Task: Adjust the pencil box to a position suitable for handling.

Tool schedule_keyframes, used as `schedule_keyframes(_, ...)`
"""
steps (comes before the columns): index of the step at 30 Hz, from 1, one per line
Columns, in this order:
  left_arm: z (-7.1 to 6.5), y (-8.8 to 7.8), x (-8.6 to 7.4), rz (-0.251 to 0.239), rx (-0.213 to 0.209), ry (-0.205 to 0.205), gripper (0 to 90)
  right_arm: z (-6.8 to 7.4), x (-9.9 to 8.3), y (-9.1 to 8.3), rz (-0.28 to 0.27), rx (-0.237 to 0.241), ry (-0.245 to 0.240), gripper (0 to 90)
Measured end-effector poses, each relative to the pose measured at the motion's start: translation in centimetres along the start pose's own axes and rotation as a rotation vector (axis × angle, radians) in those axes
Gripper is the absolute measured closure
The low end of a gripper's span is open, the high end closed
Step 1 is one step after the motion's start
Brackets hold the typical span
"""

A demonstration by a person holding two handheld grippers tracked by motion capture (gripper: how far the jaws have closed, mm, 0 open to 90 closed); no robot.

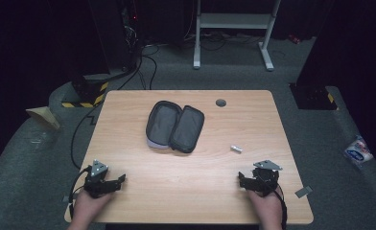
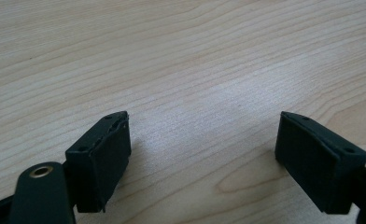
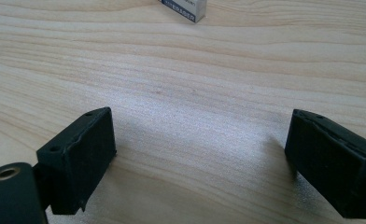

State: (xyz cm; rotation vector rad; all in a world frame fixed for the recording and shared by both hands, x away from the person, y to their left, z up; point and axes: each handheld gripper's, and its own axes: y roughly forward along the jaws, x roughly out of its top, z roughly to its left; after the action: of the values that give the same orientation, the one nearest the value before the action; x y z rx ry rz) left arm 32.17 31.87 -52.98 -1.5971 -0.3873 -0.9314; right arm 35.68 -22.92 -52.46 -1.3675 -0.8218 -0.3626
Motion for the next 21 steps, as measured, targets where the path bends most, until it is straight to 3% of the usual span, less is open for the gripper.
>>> schedule_keyframes(21, 0.17, -0.15, 0.33, 0.038, 0.001, -0.007, 18.2, -0.03, -0.03, -0.04, -0.001, 0.000, -0.002, 8.4)
